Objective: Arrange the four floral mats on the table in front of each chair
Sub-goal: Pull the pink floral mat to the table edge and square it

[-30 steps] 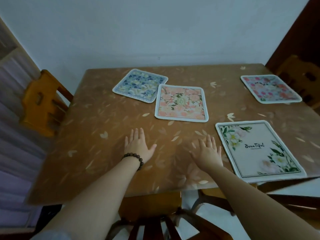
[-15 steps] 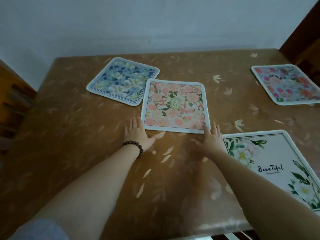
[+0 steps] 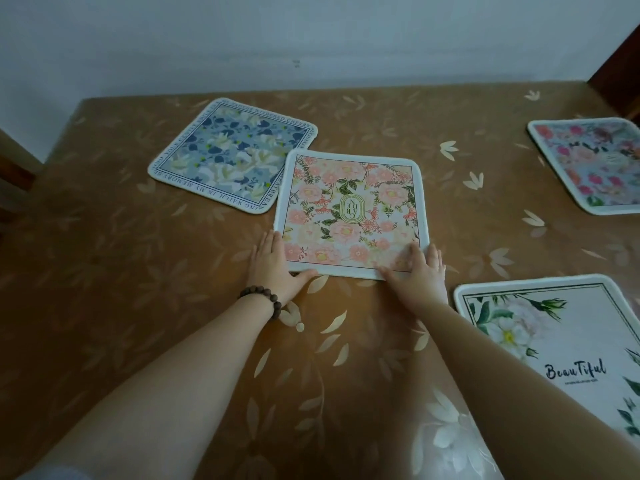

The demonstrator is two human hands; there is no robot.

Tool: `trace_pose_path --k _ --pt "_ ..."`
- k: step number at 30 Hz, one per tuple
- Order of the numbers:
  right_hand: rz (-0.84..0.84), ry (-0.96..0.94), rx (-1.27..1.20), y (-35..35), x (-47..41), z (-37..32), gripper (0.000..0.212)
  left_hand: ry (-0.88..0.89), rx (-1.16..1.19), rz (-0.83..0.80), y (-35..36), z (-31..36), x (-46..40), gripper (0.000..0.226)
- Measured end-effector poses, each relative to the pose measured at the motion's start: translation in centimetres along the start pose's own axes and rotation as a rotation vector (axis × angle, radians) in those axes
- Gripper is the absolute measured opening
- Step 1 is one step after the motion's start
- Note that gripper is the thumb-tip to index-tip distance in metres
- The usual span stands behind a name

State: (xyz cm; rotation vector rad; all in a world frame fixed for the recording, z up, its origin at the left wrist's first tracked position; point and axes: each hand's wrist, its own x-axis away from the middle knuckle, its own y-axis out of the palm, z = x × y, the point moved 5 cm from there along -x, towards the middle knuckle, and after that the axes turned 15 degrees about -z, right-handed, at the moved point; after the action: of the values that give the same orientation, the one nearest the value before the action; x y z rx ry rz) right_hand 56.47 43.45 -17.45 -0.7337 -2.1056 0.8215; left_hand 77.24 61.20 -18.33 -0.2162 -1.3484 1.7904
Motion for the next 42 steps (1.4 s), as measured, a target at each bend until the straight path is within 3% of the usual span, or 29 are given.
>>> trace_pose_path --k 8,12,20,27,34,37,42 --pt "-0.038 -0.018 -0.051 0.1 1.4 0.1 0.070 0.062 0.129 0.027 -0.9 0.1 2.1 0.075" --pt "-0.014 -0.010 -0.110 -1.0 1.4 0.6 0.078 0.066 0.162 0.045 -0.9 0.3 2.5 0.062" --pt "-0.076 0.002 -0.058 1.5 5.7 1.3 0.081 -0.004 0.201 -0.007 0.8 -0.9 7.5 0.065" --pt "-0.158 -0.102 -0.093 6.4 12.7 -1.1 0.096 0.059 0.171 -0.076 2.9 -1.3 14.9 0.072" --pt "-0.113 -0.102 -0.103 7.2 14.4 -2.0 0.080 0.031 0.127 -0.087 3.1 -1.3 16.1 0.071" --pt "-0.016 -0.100 -0.079 5.9 13.6 -1.7 0.061 -0.012 0.147 -0.044 2.1 -1.8 14.9 0.070" --pt "-0.002 -0.064 -0.022 5.2 12.7 -0.3 0.047 -0.015 0.037 0.056 0.1 -1.6 13.2 0.046"
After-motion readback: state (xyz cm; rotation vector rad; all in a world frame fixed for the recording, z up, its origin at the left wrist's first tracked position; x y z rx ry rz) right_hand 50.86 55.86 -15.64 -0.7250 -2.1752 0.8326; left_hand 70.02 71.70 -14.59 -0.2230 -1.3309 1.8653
